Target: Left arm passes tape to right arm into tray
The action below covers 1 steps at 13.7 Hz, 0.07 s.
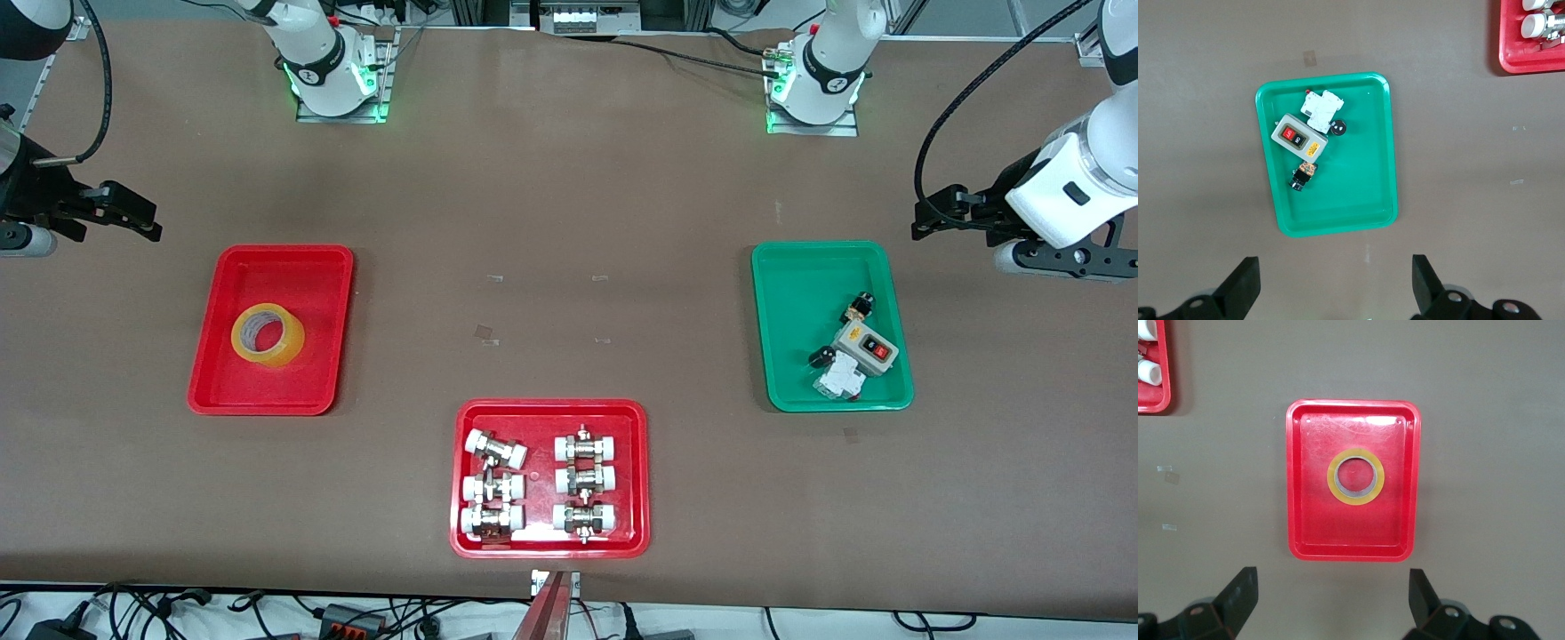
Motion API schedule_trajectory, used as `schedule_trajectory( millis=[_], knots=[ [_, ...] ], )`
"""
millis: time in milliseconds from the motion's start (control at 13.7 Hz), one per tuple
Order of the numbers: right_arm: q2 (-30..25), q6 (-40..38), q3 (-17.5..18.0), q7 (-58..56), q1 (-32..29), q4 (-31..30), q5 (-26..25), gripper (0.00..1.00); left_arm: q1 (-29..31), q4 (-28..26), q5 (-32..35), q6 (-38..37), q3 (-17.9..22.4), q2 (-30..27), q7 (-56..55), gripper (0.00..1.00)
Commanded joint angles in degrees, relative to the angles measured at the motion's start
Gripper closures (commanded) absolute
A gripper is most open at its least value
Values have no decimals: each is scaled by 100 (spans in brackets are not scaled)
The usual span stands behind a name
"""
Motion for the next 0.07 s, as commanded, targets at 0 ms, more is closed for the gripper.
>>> schedule_trajectory(
  millis=[0],
  knots=[
    [-150,-35,72,-22,-72,-99,0,0,-24,-57,-102,23,22,-91,-32,0]
  ],
)
